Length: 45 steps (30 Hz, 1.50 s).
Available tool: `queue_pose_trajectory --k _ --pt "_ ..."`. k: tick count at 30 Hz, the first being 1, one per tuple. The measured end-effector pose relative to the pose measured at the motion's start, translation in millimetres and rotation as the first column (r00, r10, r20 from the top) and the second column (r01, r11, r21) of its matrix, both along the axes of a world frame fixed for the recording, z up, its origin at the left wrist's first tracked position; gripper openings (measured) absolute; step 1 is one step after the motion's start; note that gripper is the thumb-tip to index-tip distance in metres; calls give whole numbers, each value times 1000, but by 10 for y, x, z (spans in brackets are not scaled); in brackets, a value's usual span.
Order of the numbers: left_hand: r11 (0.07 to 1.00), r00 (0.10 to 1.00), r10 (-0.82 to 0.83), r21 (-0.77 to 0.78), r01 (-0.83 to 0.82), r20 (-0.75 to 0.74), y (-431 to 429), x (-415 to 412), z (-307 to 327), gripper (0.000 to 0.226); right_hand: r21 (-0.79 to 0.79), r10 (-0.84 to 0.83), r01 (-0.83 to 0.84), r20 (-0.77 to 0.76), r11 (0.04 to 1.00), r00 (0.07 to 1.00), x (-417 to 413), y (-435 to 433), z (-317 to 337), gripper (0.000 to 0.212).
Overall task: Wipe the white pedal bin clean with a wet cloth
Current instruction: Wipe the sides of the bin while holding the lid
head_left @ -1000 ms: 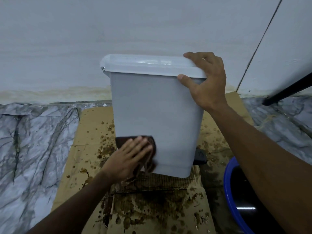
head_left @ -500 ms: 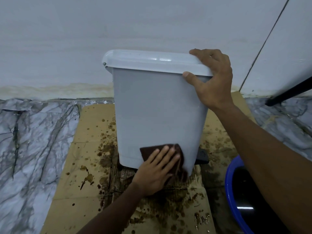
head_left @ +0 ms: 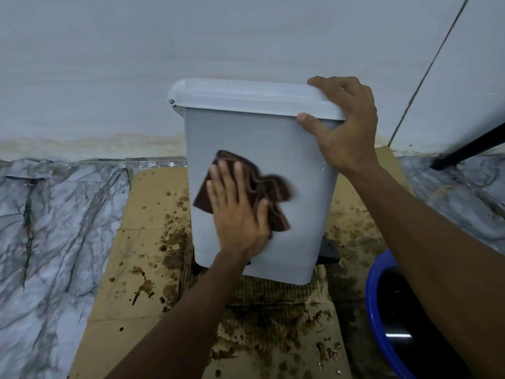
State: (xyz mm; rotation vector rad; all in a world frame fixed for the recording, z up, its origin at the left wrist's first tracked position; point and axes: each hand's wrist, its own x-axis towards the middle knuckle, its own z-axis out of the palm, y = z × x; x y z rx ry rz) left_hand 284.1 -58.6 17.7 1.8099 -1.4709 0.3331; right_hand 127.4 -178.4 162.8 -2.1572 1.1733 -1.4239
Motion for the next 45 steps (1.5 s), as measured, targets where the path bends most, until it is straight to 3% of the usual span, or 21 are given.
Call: queue_pose_trajectory --k 3,6,10,11,13,16,19,21,24,28,33,38,45 --pt "973 945 -229 73 218 232 121 -197 -215 74 -8 10 -10 -4 1000 1000 -4 12 -2 51" --pt "905 808 -425 208 371 409 383 -220 -542 72 -10 13 -13 6 1000 1000 -8 21 -4 51" --pt "847 638 -532 332 416 557 612 -35 -795 66 -26 18 -18 -1 1000 1000 -8 43 -11 51" --pt "854 652 -520 320 410 551 624 44 -795 66 -29 21 -21 -1 999 1000 -10 46 -11 51" --pt "899 781 -436 253 357 446 631 198 -735 69 -30 24 -24 2 999 1000 -16 47 -11 51" --pt "988 980 -130 107 114 152 548 357 -525 76 -36 12 -12 16 999 1000 7 48 -8 50" --pt "991 974 128 -14 -132 -187 211 344 -123 78 -39 6 -5 17 999 1000 19 52 -6 49" --pt "972 936 199 -59 -226 -291 -56 281 174 79 -30 10 -10 17 1000 1000 9 52 -4 49" --pt "982 976 154 -82 -168 -155 -331 105 445 81 -18 9 -9 17 1000 1000 12 31 4 50" --pt "993 981 -104 -39 112 164 -405 -215 435 76 -23 3 -3 5 1000 1000 24 10 -2 50" --pt "920 831 -384 88 382 403 -126 -362 29 70 -14 21 -21 10 1000 1000 0 -1 -11 50" --pt "846 600 -524 293 445 604 329 -189 -470 71 -14 19 -19 18 1000 1000 9 7 -10 50" --pt "654 223 -731 571 496 644 727 7 -815 68 -25 20 -19 32 1000 999 -7 64 -11 51"
